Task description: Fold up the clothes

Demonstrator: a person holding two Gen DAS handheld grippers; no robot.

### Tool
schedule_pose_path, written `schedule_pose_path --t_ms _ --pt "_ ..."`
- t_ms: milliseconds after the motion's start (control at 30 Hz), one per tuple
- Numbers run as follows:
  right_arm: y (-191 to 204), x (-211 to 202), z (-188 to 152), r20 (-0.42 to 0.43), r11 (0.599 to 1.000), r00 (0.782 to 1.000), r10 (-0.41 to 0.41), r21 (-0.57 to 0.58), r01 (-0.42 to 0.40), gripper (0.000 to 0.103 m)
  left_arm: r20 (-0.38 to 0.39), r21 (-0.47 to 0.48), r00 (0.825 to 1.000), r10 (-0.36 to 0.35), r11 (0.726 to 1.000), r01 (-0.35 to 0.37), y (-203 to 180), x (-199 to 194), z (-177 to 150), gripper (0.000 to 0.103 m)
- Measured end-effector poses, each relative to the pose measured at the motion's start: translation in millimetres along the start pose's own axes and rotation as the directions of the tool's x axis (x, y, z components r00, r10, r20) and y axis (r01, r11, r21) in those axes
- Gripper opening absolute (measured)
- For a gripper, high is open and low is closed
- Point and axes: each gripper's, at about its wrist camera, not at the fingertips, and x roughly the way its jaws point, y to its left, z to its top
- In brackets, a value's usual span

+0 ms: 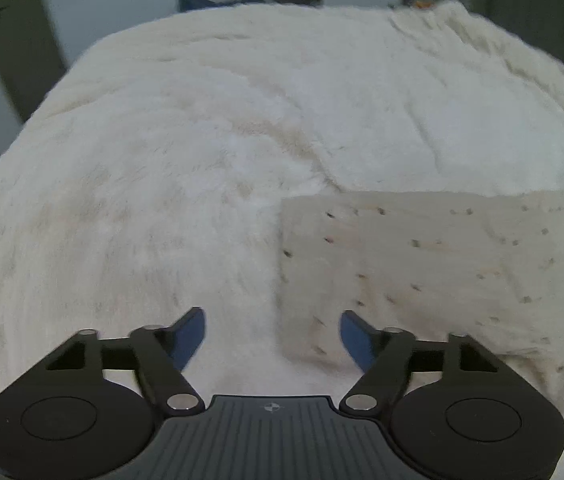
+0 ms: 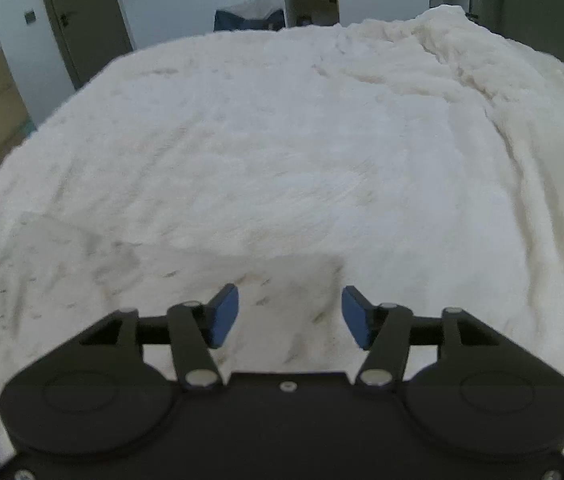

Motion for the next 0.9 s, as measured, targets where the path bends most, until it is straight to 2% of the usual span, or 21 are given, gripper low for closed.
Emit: schedule_pose_path --t_ms 67,100,233,300,333,433,467,533,567,600,633,667,733,900 --pt "28.5 -8.1 -30.9 0.017 0.999 1.000 -0.011 0.037 0.010 0.059 0.028 -0.054 0.999 0.016 0.998 -0.014 -18.1 -1.6 -23.3 0.081" --pt "41.5 -10.8 -43.5 0.018 0.999 1.000 -0.016 0.050 0.015 0.059 0.043 -0.086 0.999 0.021 0.996 -0.017 -28.8 -3.7 -35.1 0.085" --pt "129.0 -3.2 -84.7 0.031 0.998 0.998 0.058 0.015 -0.058 0.057 0.097 -0.184 0.995 0.029 0.983 -0.010 -63.0 -6.2 -70.4 0.086" --pt "160.2 1.8 -94.1 0.032 0.995 0.995 0.097 0.013 -0.098 0.055 0.112 -0.182 0.994 0.010 0.983 0.011 -77.2 2.5 -82.6 0.086" --pt "175.6 4.4 -98.6 0.032 0.993 0.993 0.117 0.012 -0.117 0.055 0.109 -0.179 0.994 0.021 0.984 -0.001 -80.7 4.2 -88.0 0.086" --pt "222.8 11.4 -113.6 0.039 0.993 0.995 0.093 -0.076 -0.090 0.054 0.072 -0.220 0.997 0.029 0.975 -0.013 -75.9 16.5 -100.2 0.079" --pt "229.6 12.6 -119.7 0.030 0.993 0.994 0.105 -0.062 -0.103 0.055 0.054 -0.267 0.999 -0.007 0.963 0.022 -67.9 22.9 -107.2 0.074" --pt "233.5 15.2 -130.7 0.004 0.990 0.991 0.137 -0.037 -0.136 0.055 0.025 -0.285 0.999 -0.040 0.957 0.045 -64.1 30.1 -115.0 0.050" --pt "237.5 17.9 -140.3 -0.020 0.990 0.991 0.134 -0.052 -0.135 0.054 -0.001 -0.255 1.000 -0.027 0.967 0.026 -66.1 32.9 -120.1 0.032" --pt "239.9 18.6 -148.0 -0.033 0.989 0.991 0.126 -0.069 -0.129 0.054 -0.023 -0.231 1.000 -0.019 0.973 0.013 -67.5 35.0 -124.8 0.020" --pt "242.2 19.3 -155.6 -0.045 0.989 0.992 0.118 -0.087 -0.122 0.052 -0.024 -0.237 0.999 -0.034 0.971 0.028 -66.8 33.8 -127.6 0.013" --pt "245.5 18.9 -166.2 -0.058 0.985 0.989 0.135 -0.100 -0.140 0.051 -0.024 -0.243 0.998 -0.049 0.969 0.042 -66.1 32.7 -130.4 0.002" --pt "245.7 18.2 -175.6 -0.067 0.984 0.988 0.140 -0.104 -0.146 0.051 -0.024 -0.255 0.997 -0.076 0.965 0.067 -64.6 30.4 -135.8 0.002" --pt "237.3 10.3 -184.0 -0.058 0.988 0.987 0.149 -0.036 -0.151 0.051 -0.015 -0.270 0.999 -0.045 0.962 0.039 -63.5 26.0 -140.4 0.009"
